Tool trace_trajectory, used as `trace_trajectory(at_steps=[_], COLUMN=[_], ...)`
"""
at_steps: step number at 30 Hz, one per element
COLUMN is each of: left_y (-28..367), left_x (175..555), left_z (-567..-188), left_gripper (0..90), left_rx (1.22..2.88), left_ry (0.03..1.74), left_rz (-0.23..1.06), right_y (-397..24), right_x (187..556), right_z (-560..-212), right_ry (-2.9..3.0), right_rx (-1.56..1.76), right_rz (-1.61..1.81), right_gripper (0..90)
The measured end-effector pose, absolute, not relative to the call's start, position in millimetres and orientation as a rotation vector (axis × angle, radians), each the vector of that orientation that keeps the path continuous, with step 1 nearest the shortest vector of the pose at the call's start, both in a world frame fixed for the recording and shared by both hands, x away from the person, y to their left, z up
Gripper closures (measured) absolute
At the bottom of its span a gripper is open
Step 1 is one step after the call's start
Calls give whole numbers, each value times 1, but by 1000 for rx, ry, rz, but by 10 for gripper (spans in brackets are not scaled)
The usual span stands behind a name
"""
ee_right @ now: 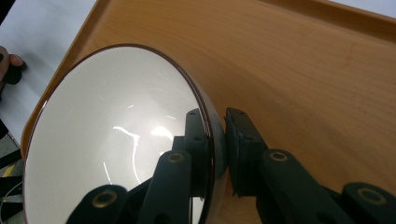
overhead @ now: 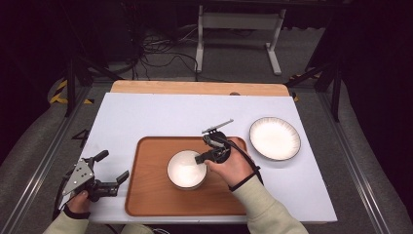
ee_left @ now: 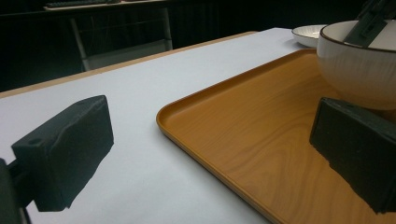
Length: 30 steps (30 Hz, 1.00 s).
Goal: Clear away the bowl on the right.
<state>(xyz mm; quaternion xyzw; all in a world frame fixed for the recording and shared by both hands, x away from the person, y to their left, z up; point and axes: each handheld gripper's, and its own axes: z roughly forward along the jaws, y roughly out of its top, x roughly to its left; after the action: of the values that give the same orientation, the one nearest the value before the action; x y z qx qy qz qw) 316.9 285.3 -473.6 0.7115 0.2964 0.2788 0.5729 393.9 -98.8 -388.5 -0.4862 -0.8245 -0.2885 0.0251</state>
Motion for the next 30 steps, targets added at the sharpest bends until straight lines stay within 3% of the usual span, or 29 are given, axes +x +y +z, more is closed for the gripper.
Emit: trace_trajectory(at_steps=[25, 30], left_y=[286, 286], left_x=[317, 317], left_z=[-473, -473], left_gripper=[3, 3], left_rx=[1671, 1671], left_ry=[697, 696], left_rz=[652, 651], right_y=[-101, -103], right_x=[397, 397], right_z=[-407, -408], right_ry=[-2541, -2525], right_rx=[-1533, -1520], right_rz=[-857, -900], right_gripper=[796, 712])
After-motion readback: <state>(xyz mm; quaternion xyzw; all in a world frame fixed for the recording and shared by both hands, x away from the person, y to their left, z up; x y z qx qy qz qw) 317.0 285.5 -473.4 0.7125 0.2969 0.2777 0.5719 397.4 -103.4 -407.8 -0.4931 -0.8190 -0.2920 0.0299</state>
